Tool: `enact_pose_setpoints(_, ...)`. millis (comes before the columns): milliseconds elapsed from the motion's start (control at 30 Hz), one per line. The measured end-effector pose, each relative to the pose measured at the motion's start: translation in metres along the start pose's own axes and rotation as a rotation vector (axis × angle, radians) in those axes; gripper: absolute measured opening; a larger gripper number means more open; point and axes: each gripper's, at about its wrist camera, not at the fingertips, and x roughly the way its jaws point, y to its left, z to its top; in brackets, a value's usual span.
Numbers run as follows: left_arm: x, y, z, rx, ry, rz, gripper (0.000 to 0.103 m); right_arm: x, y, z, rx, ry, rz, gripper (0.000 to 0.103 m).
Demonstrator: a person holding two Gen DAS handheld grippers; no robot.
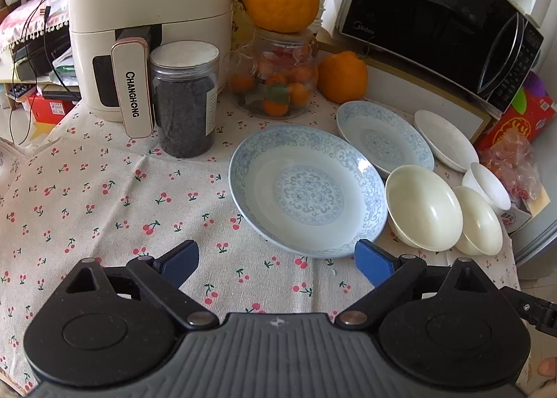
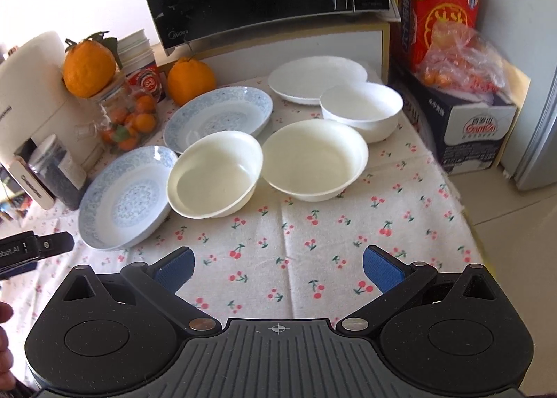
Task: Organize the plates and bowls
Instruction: 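Move both tools toward the large blue-patterned plate on the tablecloth, then close both tools on the rim of the large blue-patterned plate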
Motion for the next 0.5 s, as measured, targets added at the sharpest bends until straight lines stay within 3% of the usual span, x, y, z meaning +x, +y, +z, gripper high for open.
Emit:
enact_pose_setpoints(167, 0.006, 0.011, 0.011, -0.053, 0.031, 0.003, 0.074, 0.013, -0.001, -0.006, 0.078, 0.058, 0.069, 0.096)
enact_pose_setpoints(300, 0.015, 0.025, 0.026, -0.134, 0.067, -0.02, 0.066, 0.029, 0.01, -0.007, 0.09, 0.116, 0.092, 0.089)
enact_pose_setpoints(500, 0.042, 0.036, 0.046, -0.202, 0.137, -0.023, 0.038, 0.062, 0.036, 0.001, 0.181, 0.146, 0.184, 0.057)
